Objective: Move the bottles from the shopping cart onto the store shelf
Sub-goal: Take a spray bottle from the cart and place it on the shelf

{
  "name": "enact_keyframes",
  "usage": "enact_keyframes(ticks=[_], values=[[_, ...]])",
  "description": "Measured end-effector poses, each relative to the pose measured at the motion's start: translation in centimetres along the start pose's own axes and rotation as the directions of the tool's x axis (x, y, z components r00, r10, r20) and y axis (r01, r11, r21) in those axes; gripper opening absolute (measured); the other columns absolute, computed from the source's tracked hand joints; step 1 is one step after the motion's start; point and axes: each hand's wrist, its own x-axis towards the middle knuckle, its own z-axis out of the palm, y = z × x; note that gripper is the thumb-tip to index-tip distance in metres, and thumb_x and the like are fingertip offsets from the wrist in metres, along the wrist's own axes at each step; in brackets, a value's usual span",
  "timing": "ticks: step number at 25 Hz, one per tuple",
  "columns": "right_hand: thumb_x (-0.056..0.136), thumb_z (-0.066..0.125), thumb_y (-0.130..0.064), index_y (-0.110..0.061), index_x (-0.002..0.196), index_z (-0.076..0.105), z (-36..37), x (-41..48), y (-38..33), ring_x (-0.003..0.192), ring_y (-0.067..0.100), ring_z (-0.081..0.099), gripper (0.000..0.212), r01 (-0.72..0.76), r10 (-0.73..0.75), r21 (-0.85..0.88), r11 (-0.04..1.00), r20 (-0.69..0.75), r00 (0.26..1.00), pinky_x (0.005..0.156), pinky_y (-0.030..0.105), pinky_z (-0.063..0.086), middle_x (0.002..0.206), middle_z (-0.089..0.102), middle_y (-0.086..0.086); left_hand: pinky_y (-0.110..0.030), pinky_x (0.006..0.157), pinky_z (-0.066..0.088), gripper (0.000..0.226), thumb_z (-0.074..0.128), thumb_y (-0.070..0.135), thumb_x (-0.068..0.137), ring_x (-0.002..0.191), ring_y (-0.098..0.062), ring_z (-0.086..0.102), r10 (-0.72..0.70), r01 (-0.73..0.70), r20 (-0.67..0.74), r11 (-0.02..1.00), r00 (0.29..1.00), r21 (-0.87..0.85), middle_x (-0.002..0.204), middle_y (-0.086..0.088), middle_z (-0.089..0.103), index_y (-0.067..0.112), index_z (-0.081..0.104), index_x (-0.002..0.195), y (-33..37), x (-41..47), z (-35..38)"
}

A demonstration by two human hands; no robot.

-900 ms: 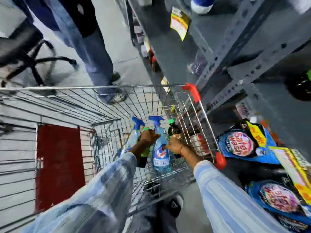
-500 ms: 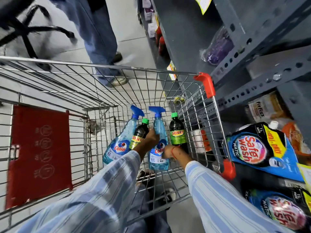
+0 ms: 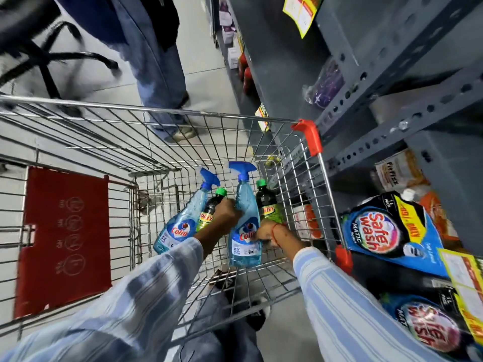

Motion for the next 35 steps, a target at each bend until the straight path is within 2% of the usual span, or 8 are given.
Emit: enact_keyframes(ticks=[9,11,18,22,24,28,31,35], values=[[0.086,0.06,-0.003,0.01,0.121,0.053,-4.4,-13.4,-1.2,0.095,0.022,0.069,0.038,0.267,-0.186,0.285,0.921,-0.28,0.942,0.089,0.036,0.054,0.118,0.06,0.023,-0.048,0.082,0.055,0.031,0.073,0.009,0.075,0.099,-0.035,0.067,0.275,-0.308,-0.182,0.931,0.944,-0.197,0.106,-0.026,0.07,0.002,0.067,0.104,7.9,-12.1,-7.1],[0.086,0.061,0.0,0.01,0.117,0.054,-4.9,-16.8,-1.2,0.064,0.006,0.065,0.033,0.382,-0.208,0.451,0.806,-0.389,0.897,0.067,0.019,0.053,0.101,0.061,0.016,-0.054,0.088,0.054,0.034,0.072,0.006,0.076,0.104,-0.037,0.065,0.352,-0.384,-0.159,0.884,0.922,-0.267,0.11,-0.025,0.069,0.001,0.064,0.108,10.4,-15.0,-8.5],[0.087,0.055,0.005,0.017,0.118,0.051,-5.6,-28.0,3.8,0.074,0.012,0.06,0.034,0.695,-0.115,0.609,0.382,-0.715,0.69,0.076,0.023,0.05,0.086,0.063,0.007,-0.053,0.082,0.057,0.031,0.077,0.01,0.069,0.084,-0.015,0.061,0.673,-0.664,-0.054,0.71,0.738,-0.235,0.101,-0.022,0.073,0.005,0.071,0.099,18.5,-25.3,-7.3],[0.088,0.053,0.005,-0.003,0.091,0.063,-5.0,-31.9,9.1,0.06,0.002,0.068,0.012,0.768,-0.042,0.59,0.249,-0.786,0.617,0.057,0.014,0.056,0.063,0.075,-0.008,-0.047,0.092,0.054,0.039,0.077,0.018,0.071,0.095,-0.024,0.066,0.775,-0.764,0.042,0.629,0.631,-0.144,0.106,-0.02,0.072,0.002,0.067,0.105,20.9,-30.2,-3.1],[0.089,0.051,0.006,-0.013,0.077,0.06,-4.5,-33.8,12.2,0.052,-0.007,0.065,0.024,0.79,0.027,0.562,0.246,-0.818,0.574,0.05,0.009,0.051,0.054,0.072,-0.015,-0.048,0.094,0.052,0.044,0.078,0.025,0.07,0.1,-0.031,0.065,0.814,-0.808,0.076,0.581,0.576,-0.096,0.106,-0.019,0.07,0.002,0.065,0.105,21.6,-32.9,-0.7],[0.088,0.054,0.004,-0.018,0.076,0.06,-3.2,-38.2,19.7,0.052,-0.007,0.063,0.026,0.841,0.161,0.486,0.238,-0.873,0.46,0.057,0.011,0.053,0.053,0.071,-0.017,-0.052,0.092,0.052,0.031,0.076,0.018,0.073,0.101,-0.034,0.066,0.874,-0.869,0.222,0.47,0.432,-0.158,0.105,-0.02,0.071,0.004,0.068,0.099,22.8,-39.0,5.6],[0.087,0.054,0.005,-0.018,0.076,0.06,-1.7,-41.5,26.0,0.056,-0.005,0.064,0.027,0.865,0.243,0.445,0.232,-0.887,0.392,0.062,0.013,0.054,0.056,0.071,-0.014,-0.058,0.09,0.052,0.032,0.076,0.008,0.073,0.104,-0.028,0.064,0.846,-0.811,0.296,0.52,0.444,-0.27,0.11,-0.023,0.07,-0.001,0.068,0.103,22.8,-43.1,11.9],[0.086,0.054,0.008,-0.011,0.083,0.061,1.5,-45.4,33.9,0.077,0.016,0.057,0.021,0.892,0.367,0.393,0.221,-0.881,0.297,0.084,0.031,0.048,0.085,0.063,0.007,-0.044,0.084,0.052,0.029,0.077,0.008,0.071,0.092,-0.016,0.061,0.849,-0.805,0.376,0.496,0.372,-0.324,0.104,-0.019,0.073,0.005,0.069,0.099,21.3,-48.6,20.4]])
